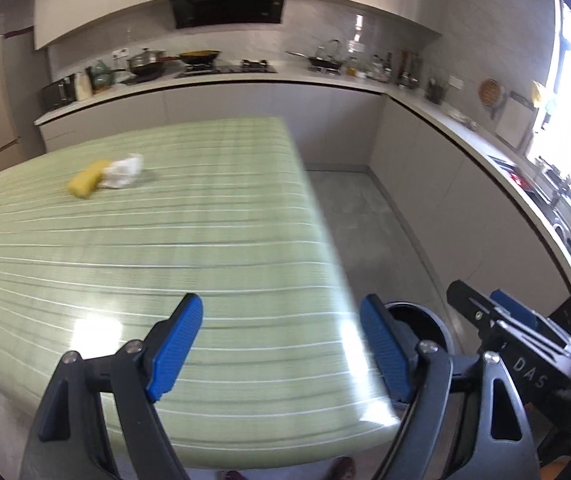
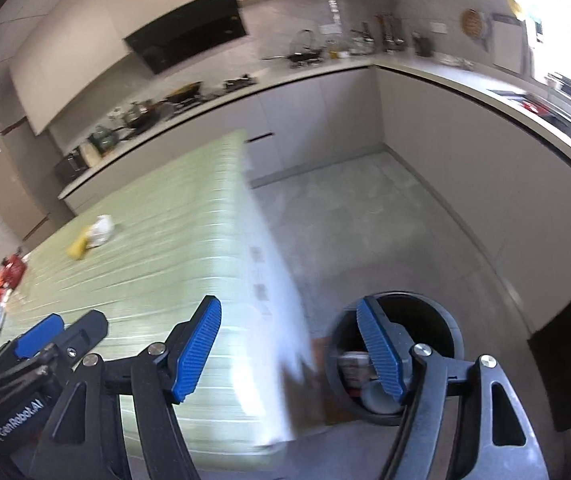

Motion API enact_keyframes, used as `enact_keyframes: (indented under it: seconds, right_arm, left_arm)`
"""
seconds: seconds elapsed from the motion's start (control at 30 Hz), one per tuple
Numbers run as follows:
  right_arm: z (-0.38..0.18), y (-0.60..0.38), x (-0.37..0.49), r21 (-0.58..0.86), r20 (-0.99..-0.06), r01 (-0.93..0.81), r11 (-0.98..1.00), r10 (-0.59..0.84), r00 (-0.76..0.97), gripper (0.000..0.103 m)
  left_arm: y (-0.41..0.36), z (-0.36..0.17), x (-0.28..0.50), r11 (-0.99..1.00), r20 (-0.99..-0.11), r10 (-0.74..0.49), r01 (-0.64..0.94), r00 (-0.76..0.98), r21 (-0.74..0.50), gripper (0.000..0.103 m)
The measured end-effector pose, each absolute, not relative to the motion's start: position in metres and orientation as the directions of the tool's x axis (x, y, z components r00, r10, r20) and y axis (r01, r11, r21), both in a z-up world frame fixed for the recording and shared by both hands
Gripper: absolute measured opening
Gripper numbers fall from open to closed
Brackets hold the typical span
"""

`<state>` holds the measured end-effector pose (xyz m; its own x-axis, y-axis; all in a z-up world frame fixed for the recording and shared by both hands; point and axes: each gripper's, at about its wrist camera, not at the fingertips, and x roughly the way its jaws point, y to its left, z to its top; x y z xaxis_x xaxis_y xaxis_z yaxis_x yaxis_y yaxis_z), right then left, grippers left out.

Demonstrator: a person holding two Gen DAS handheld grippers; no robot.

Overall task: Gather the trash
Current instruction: 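Move both tools back over the island toward the sponge and paper towel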

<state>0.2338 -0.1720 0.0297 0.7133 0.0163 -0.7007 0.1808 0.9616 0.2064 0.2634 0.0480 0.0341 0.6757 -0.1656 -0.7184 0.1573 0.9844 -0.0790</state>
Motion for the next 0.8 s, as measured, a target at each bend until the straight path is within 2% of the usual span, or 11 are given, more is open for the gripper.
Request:
enact_keyframes:
  seconds: [0.27,0.53,0.8]
  right_arm:
    - [0.036,-0.030,0.272,0.208,-0.687,0.005,0.978,0.142,0.713,0.074]
    - [0.032,0.047,0.339,0.221,-0.680,-0.126,0.967,0.245,0.691,0.074]
    - [0.032,0.096,0.409,0.234,-0.686,-0.161,0.959,0.280,0.672,0.074]
  left_arm:
    - [0.161,0.034,0.286,0.999,-0.714,-0.036,0.000,0.699,-0.050,0.082]
    - [0.229,0.026,0.338,0.990,-0.710,0.075,-0.139,0.700,-0.033,0.082]
    - [0.269,0.030,0.392,0.990,-0.704,0.108,-0.143,0.702,0.009,0.082]
